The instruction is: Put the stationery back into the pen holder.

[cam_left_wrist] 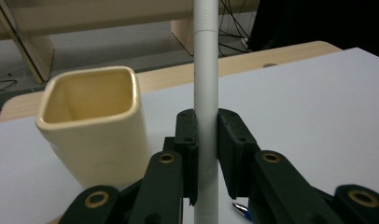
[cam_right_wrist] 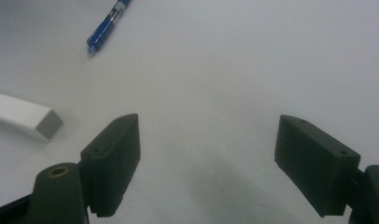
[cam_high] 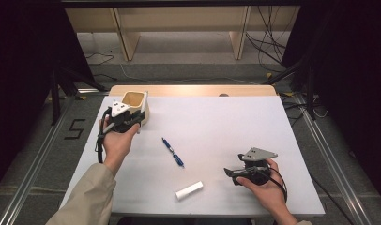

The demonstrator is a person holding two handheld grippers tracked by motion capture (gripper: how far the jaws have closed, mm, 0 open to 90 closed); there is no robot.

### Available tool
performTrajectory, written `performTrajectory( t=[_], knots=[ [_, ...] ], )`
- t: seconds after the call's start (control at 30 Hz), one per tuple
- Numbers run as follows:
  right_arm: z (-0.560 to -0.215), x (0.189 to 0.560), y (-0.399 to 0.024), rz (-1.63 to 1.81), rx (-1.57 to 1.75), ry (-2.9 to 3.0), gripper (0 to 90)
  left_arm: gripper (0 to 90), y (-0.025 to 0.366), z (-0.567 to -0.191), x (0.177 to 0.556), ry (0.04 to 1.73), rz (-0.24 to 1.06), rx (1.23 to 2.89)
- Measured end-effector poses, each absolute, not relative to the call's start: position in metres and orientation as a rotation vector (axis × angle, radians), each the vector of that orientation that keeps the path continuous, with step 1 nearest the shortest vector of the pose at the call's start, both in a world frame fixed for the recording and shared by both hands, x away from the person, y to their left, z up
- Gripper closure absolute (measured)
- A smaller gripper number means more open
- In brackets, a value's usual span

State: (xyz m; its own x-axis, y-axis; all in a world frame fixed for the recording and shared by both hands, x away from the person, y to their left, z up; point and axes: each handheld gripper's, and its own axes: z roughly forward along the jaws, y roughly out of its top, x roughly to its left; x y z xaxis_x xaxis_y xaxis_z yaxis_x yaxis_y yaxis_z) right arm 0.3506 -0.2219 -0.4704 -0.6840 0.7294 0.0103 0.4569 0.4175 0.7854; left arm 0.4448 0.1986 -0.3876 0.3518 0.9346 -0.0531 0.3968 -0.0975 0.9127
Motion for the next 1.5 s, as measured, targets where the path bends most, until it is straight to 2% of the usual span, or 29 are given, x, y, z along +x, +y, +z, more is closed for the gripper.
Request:
performTrajectory(
  t=[0.5, 0.67, 1.5],
  knots=[
    [-0.471, 0.351, -0.222, 1.146, 1.022, 2.346, 23.5, 78.3, 0.212, -0.371, 0.497, 1.205, 0.832, 1.607],
    [-0.471, 0.351, -0.222, 1.148, 1.022, 2.347, 23.5, 78.3, 0.219, -0.375, 0.512, 1.226, 0.823, 1.572],
    [-0.472, 0.351, -0.223, 1.152, 1.025, 2.35, 23.4, 78.2, 0.225, -0.393, 0.546, 1.242, 0.844, 1.511]
  ],
)
